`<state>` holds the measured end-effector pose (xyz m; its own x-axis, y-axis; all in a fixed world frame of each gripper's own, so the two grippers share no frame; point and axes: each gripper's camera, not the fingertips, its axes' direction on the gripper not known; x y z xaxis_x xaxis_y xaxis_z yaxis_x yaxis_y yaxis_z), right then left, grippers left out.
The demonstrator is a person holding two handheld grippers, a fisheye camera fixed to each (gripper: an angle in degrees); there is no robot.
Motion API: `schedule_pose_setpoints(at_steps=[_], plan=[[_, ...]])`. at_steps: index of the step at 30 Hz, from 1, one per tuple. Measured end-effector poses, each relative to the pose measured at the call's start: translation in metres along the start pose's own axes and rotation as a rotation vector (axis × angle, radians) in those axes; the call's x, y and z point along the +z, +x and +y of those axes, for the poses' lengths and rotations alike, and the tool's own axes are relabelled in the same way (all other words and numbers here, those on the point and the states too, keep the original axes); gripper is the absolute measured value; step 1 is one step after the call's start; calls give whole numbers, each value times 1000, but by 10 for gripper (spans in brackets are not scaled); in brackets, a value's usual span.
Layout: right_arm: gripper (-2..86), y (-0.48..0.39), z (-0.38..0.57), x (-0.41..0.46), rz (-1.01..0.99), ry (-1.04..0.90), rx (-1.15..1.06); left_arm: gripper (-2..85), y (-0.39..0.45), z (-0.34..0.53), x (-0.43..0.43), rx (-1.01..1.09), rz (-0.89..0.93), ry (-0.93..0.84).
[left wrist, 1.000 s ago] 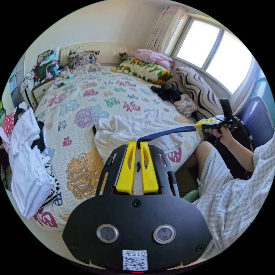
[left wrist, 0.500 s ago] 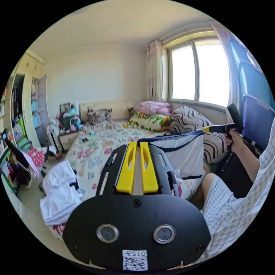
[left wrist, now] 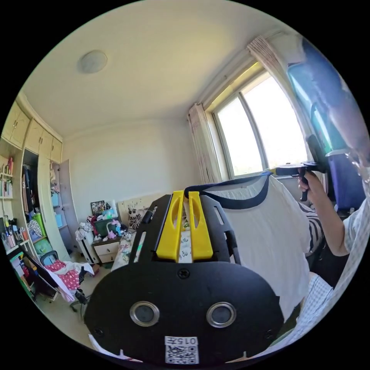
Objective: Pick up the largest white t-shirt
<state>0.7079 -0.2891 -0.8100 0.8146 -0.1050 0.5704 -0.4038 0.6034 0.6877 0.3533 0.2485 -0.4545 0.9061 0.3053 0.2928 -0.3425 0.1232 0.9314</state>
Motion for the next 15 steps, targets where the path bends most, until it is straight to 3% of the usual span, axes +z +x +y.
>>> schedule_pose_setpoints(at_steps=[5,10,13,15], plan=[[0,88,15,108,-44,-206,154,3,-36,64,149,-6,0,-258],[10,167,64,235,-93,-411,312,17,-74,216,353,-77,-41,-618],[34,210,117,309,-201,-585,447,36,-99,320,409,-251,17,-813],[73,229,162,323,-332,-668,497,44,-114,371,393,-364,105,-798]])
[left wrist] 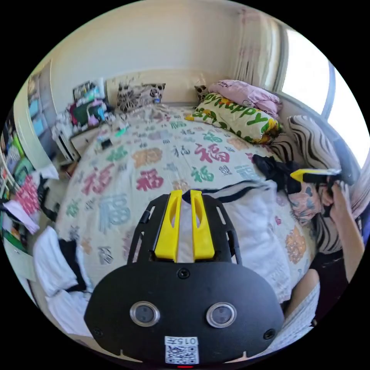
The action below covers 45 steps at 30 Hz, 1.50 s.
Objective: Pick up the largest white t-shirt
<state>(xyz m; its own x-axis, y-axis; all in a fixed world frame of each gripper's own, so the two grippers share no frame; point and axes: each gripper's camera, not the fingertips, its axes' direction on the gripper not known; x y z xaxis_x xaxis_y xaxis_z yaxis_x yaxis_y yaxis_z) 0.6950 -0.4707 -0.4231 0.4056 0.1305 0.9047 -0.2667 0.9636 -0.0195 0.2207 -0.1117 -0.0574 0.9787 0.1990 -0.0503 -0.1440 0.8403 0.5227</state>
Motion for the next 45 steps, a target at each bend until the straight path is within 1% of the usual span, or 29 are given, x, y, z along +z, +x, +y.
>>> schedule_pose_setpoints(at_steps=[1,2,4,5,7,9,10,12,14,17,18,20,21,22,24,25,28,32,36,40,41,43,45], plan=[[76,8,10,2,-24,-10,-1,48,-20,36,5,-30,66,-3],[81,21,32,4,-71,-49,-3,50,-30,55,7,-46,91,-23],[85,40,74,6,-131,-129,17,58,-70,141,18,-139,195,-147],[87,52,104,7,-160,-185,53,59,-79,162,22,-170,222,-196],[84,71,148,6,-197,-237,141,63,-108,243,31,-288,296,-350],[74,95,192,11,-225,-331,271,70,-116,287,39,-336,348,-450],[73,100,200,13,-226,-350,298,76,-117,305,47,-349,395,-492],[72,112,213,23,-265,-392,345,85,-119,317,59,-369,415,-488],[82,115,209,32,-275,-429,337,90,-125,313,68,-350,365,-495],[83,119,192,30,-170,-453,312,91,-133,310,79,-296,349,-512],[81,121,188,26,-158,-455,301,80,-135,311,82,-256,366,-526],[65,126,184,19,-155,-445,289,67,-139,315,93,-240,431,-564],[39,131,182,13,-187,-428,283,51,-144,320,101,-249,446,-567],[31,135,181,11,-226,-416,290,27,-151,324,106,-254,427,-555],[8,152,180,4,-390,-367,331,10,-163,328,108,-270,440,-543],[5,155,180,0,-399,-357,339,5,-172,329,101,-273,444,-522],[-2,163,179,-28,-330,-335,330,-2,-198,333,71,-249,365,-498],[-4,167,180,-61,-217,-394,304,-4,-239,346,39,-309,330,-465],[-3,170,179,-76,-136,-464,298,-4,-269,364,27,-326,242,-540],[0,181,175,-82,-101,-498,315,4,-286,382,45,-322,217,-634],[3,188,174,-83,-119,-495,327,8,-288,384,50,-322,220,-648],[11,198,170,-84,-192,-468,342,34,-296,391,72,-333,244,-739],[38,211,163,-94,-261,-423,366,53,-301,395,79,-312,265,-793]])
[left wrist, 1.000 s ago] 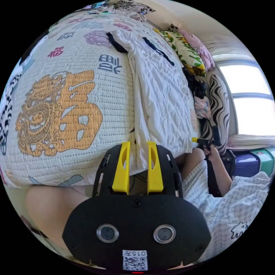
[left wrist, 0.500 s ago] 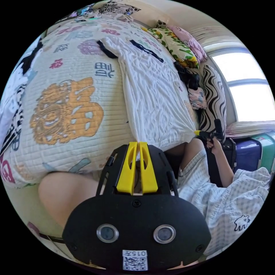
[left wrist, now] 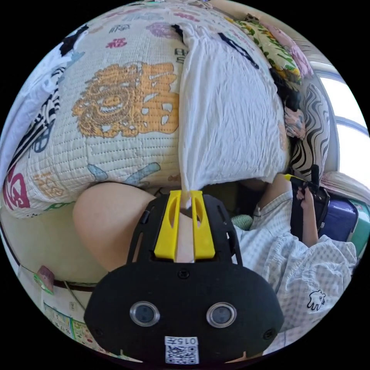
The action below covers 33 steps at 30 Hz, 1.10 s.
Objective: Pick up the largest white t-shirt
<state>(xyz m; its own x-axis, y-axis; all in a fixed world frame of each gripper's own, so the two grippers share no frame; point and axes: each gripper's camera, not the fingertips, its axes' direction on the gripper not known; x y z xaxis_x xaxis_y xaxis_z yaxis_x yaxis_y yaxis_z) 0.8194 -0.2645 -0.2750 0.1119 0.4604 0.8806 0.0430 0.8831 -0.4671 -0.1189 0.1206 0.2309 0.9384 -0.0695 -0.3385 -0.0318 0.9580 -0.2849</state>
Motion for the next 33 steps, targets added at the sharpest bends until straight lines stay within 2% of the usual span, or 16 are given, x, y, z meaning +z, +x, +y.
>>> schedule_pose_setpoints(at_steps=[2,5,9,12,14,16,19,22,24,26,28,33], plan=[[57,4,-3,-18,-7,33,0,62,-7,2,-6,10,-2,-12],[63,12,-16,-61,-1,141,-24,68,-13,-1,-44,18,-50,79],[54,23,-76,-117,39,310,-62,73,22,-63,-105,186,-113,273],[58,37,-144,-131,85,337,-25,74,44,-118,-125,247,-232,399],[62,47,-184,-134,57,334,-3,71,32,-144,-134,178,-313,508],[64,54,-217,-136,43,337,25,68,-17,-172,-140,-4,-259,622],[60,59,-255,-140,13,343,27,73,-74,-208,-133,-125,-57,630],[55,54,-284,-138,28,291,0,77,-92,-244,-113,-160,-77,572],[37,49,-302,-129,44,212,-13,80,-95,-262,-98,-137,-7,531],[18,49,-310,-127,36,179,-7,69,-93,-266,-93,-142,-35,541],[6,51,-312,-134,22,194,-7,6,-89,-265,-94,-77,-63,548],[-1,56,-298,-178,159,275,15,-6,-91,-252,-123,-42,-134,649]])
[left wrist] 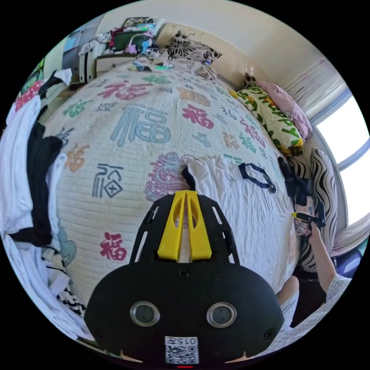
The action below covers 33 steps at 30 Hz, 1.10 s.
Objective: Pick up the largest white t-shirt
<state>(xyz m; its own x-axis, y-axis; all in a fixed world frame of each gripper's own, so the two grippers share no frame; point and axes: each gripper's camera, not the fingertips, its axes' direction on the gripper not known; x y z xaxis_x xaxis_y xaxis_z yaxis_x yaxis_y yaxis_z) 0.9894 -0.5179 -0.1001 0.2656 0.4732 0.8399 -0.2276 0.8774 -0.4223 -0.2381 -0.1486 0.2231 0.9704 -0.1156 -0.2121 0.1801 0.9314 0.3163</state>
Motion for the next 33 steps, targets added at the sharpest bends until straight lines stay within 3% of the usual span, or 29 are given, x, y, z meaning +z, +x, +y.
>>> schedule_pose_setpoints(at_steps=[4,7,12,19,27,33], plan=[[2,14,-2,-7,-21,-17,35,6,-1,-4,8,53,-54,-72],[16,17,-2,-5,-40,26,53,75,0,6,35,46,66,-177],[60,9,-15,20,-158,-27,23,99,30,10,47,72,27,-123],[19,-31,-35,54,-89,-126,-72,4,103,16,63,303,-96,-131],[13,-13,-20,31,-24,-79,5,-6,72,8,25,172,-223,-35],[41,-5,-10,48,-146,-91,53,12,60,10,46,143,-149,-199]])
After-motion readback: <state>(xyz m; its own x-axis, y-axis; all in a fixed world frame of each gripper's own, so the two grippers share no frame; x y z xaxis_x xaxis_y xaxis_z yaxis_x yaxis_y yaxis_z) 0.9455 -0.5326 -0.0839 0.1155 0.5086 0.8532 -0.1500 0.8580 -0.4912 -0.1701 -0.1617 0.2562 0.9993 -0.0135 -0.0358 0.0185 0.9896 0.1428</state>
